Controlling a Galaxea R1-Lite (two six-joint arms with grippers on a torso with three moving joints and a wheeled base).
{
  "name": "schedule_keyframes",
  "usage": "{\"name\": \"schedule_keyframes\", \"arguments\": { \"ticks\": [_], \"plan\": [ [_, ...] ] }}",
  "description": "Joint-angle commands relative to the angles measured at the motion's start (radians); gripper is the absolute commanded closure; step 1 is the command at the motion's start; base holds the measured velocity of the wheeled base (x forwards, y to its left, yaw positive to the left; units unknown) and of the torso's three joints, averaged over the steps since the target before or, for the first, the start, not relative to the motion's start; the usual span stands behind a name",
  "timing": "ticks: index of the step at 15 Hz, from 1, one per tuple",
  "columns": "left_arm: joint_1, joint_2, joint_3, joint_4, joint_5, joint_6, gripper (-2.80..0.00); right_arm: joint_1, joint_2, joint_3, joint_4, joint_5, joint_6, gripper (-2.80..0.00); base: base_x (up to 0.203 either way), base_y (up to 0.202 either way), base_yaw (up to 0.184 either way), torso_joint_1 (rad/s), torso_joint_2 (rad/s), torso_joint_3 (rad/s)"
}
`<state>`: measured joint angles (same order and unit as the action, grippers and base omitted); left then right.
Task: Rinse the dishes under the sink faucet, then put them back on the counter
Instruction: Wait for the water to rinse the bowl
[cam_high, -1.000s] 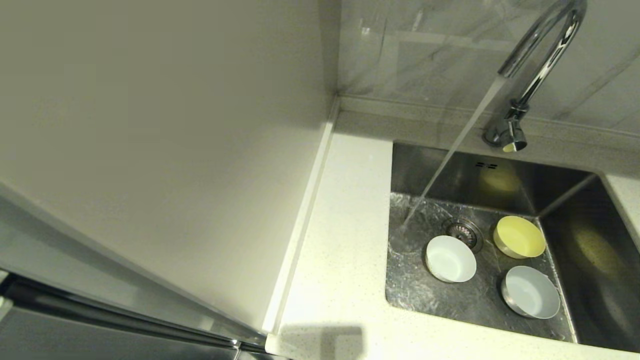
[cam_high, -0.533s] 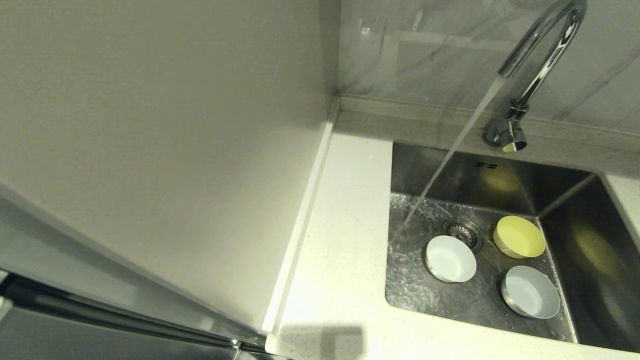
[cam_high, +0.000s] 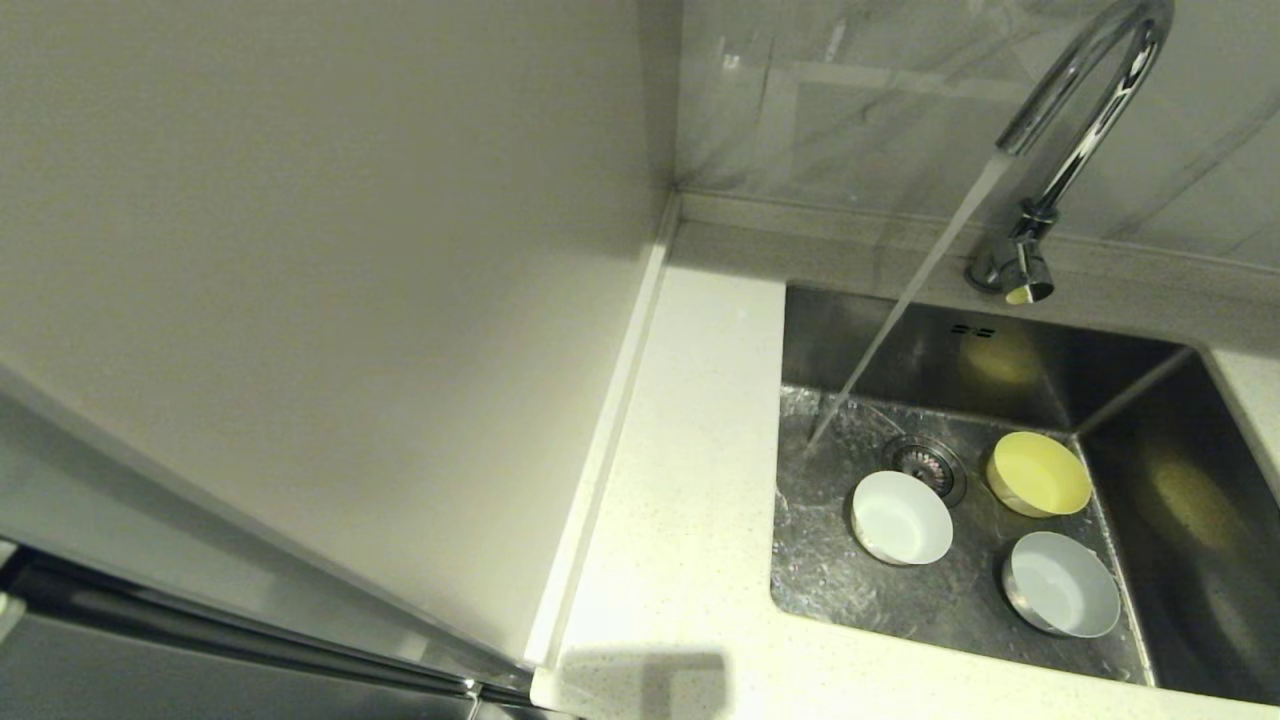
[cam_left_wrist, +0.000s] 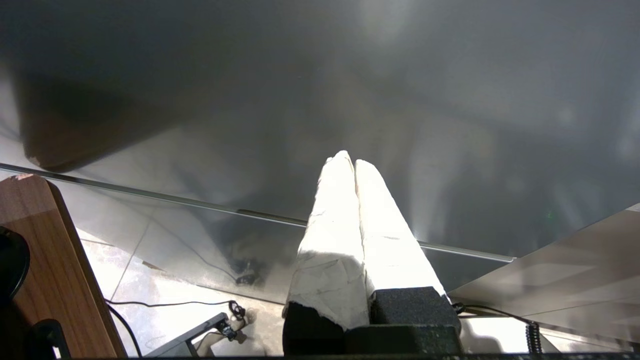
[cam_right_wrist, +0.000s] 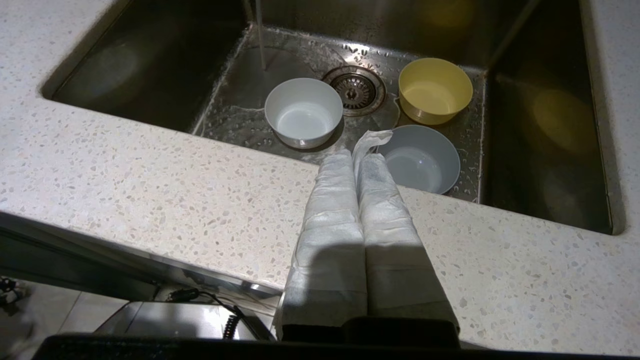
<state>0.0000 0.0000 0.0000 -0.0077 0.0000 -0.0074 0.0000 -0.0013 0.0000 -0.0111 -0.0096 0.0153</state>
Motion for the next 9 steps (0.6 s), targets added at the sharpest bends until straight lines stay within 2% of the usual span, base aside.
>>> {"name": "schedule_keyframes", "arguments": {
  "ticks": [1,9],
  "plan": [
    [0.0,0.0,0.003,0.0,0.0,0.0,0.0,0.0,0.0,0.0,0.0,0.0,0.0,0.0,0.0,0.0,0.0,0.0,0.0,0.0],
    [0.0,0.0,0.003,0.0,0.0,0.0,0.0,0.0,0.0,0.0,-0.001,0.0,0.0,0.0,0.0,0.0,0.0,0.0,0.0,0.0]
  ]
}}
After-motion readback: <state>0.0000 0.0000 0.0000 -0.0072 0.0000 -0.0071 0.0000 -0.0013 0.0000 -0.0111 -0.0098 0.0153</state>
